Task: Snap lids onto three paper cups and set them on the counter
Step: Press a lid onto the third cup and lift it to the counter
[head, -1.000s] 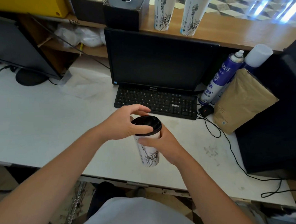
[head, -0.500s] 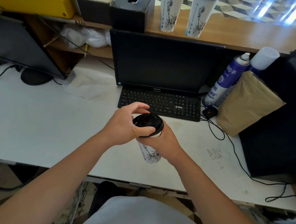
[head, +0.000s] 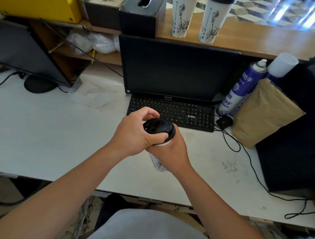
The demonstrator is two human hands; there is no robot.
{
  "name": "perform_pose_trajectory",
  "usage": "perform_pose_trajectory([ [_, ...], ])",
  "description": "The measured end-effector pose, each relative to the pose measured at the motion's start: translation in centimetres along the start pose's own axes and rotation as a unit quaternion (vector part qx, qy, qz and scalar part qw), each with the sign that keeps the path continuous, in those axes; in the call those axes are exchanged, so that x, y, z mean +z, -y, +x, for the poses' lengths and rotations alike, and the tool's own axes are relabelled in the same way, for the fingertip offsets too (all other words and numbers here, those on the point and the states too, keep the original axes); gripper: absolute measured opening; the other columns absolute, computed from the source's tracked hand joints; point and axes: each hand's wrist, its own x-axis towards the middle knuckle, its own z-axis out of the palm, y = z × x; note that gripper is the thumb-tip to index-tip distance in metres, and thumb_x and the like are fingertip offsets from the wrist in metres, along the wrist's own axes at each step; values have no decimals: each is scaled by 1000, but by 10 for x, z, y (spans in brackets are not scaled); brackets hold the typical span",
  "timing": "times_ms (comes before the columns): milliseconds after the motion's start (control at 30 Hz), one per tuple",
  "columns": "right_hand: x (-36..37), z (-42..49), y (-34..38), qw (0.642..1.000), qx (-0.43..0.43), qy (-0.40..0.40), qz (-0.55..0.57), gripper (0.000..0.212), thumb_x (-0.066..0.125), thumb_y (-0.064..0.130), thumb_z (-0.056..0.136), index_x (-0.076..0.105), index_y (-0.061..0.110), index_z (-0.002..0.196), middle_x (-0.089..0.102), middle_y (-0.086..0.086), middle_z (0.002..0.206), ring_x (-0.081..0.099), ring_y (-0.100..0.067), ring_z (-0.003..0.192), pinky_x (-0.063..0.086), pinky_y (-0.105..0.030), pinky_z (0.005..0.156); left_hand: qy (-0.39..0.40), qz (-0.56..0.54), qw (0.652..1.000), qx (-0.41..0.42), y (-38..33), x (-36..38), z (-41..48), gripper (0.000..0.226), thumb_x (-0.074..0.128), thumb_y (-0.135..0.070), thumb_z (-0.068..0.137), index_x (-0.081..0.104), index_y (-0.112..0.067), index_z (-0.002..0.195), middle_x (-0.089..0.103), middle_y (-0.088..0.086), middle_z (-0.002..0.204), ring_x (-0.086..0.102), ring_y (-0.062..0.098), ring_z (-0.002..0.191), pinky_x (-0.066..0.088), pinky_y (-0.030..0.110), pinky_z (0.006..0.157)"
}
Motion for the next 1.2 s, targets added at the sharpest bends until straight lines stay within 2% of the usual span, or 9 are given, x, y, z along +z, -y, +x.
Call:
perform_pose_trajectory([
  [67,1,0,1,1000,7,-12,8,66,90,30,54,62,33,113,75,14,99,72,-2,89,61,-30,77,-11,8,1000,-2,-2,0,1,54,80,-51,58,64,-37,107,69,-23,103,65,1,102,51,17,72],
  [200,7,-1,9,999,15,-42,16,71,85,51,44,59,36,109,74,19,95,69,7,84,49,-9,62,-27,32,999,-14,-5,2,5,49,85,-46,65,63,-34,107,69,-20,102,65,7,99,47,14,69],
  [467,16,-3,8,994,22,-99,40,58,77,53,47,54,38,99,72,16,89,66,11,79,45,-5,55,-36,83,995,-50,-14,13,14,51,85,-51,67,58,-32,105,64,-12,102,63,13,91,47,18,64],
  [667,19,-6,-4,992,35,-118,31,46,83,26,70,44,39,90,66,15,89,59,21,72,40,-2,51,-37,159,982,-90,-20,29,22,56,82,-59,67,51,-27,100,55,-14,82,53,4,69,38,22,51],
  [800,2,1,-3,998,44,12,40,42,87,19,71,60,42,92,75,16,83,66,17,73,49,-4,59,-28,164,981,-102,-17,22,24,57,82,-61,65,50,-26,97,62,-7,87,59,11,75,48,29,56],
  [900,-17,8,0,983,84,125,101,60,87,18,64,66,27,120,78,-1,112,75,-20,107,61,-37,91,-4,131,985,-115,-16,0,28,55,84,-60,65,53,-28,97,66,-8,92,64,12,83,57,34,70],
  [1033,-26,12,0,972,63,207,95,51,83,9,71,68,25,118,79,-2,107,75,-18,100,60,-34,84,33,62,992,-103,-20,-10,21,50,88,-53,65,55,-30,95,68,-8,98,65,10,88,52,26,66],
  [1133,-16,10,6,984,2,174,47,40,81,13,75,72,34,107,79,1,99,75,-13,92,62,-29,78,-10,81,994,-71,-21,-9,10,51,88,-51,66,55,-29,98,67,-8,101,65,13,90,46,21,61],
  [1200,-9,8,10,987,-40,149,31,33,79,11,77,73,30,103,78,0,94,74,-10,87,61,-26,73,-38,89,994,-55,-22,-11,4,54,87,-53,65,54,-28,99,67,-7,100,66,16,90,50,23,62],
])
